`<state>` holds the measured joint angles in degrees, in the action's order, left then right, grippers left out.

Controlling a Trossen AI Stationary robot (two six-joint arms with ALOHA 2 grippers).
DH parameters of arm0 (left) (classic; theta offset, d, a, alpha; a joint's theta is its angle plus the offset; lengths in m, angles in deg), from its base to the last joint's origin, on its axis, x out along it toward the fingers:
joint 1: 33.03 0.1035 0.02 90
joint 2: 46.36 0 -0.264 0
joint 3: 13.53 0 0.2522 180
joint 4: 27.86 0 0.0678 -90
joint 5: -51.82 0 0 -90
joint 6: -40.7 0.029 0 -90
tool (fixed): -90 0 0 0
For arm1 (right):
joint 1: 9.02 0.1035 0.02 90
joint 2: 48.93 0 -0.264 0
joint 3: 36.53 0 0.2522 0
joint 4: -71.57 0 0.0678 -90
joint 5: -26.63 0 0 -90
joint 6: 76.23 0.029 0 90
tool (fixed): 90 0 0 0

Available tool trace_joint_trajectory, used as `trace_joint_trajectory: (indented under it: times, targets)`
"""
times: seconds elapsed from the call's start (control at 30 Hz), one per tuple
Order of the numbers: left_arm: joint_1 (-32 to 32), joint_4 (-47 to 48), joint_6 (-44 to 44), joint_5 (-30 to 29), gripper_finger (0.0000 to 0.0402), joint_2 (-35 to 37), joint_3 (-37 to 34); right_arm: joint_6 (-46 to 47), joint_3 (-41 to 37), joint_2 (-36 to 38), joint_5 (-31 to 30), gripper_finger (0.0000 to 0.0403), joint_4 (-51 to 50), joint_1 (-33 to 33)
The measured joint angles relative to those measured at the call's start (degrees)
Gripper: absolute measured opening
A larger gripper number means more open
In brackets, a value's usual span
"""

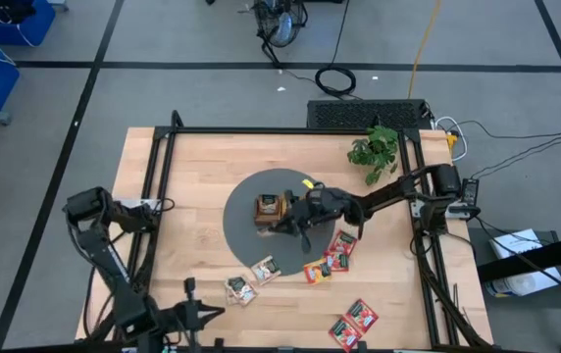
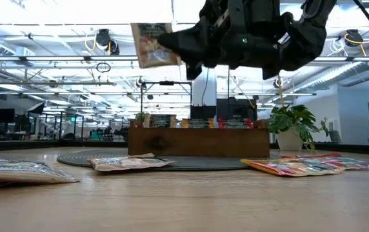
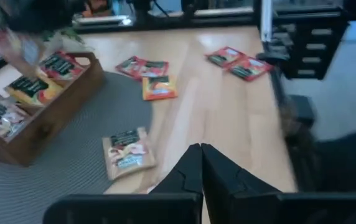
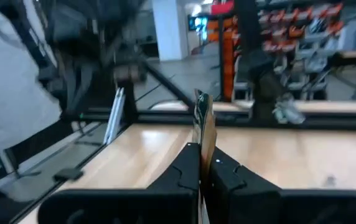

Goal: Pick & Place Tea
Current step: Put the light brown tea sachet into the left section of the wooden organizer

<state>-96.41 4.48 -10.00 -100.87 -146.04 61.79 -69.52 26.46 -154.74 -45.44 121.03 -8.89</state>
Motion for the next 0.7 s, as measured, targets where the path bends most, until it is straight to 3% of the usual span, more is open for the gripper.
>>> trace_joint_trajectory:
  times: [0.13,0.3,0.4,0.5,0.7]
  targets:
    - [2.6,-24.3,8.0,-6.8,0.0008,-0.1,-11.4,-1.1,0.5,1.7,-0.3,0.0000,0.3,-3.3]
    - [6.2,-42.2,16.9,-1.9,0.0005,-0.1,-20.9,0.8,3.4,0.0,-5.4,0.0000,-3.2,-7.2]
    - [7.2,-45.7,17.3,1.7,0.0012,-0.1,-23.1,3.8,4.3,-2.4,-10.5,0.0000,-2.1,-8.6]
    - [7.3,-45.7,18.7,1.7,0.0006,-0.1,-23.2,6.8,4.2,-5.4,-14.5,0.0000,-1.3,-9.5]
    - [7.0,-45.8,21.0,2.9,0.0015,-0.1,-23.2,8.4,3.6,-10.0,-16.6,0.0000,5.1,-9.1]
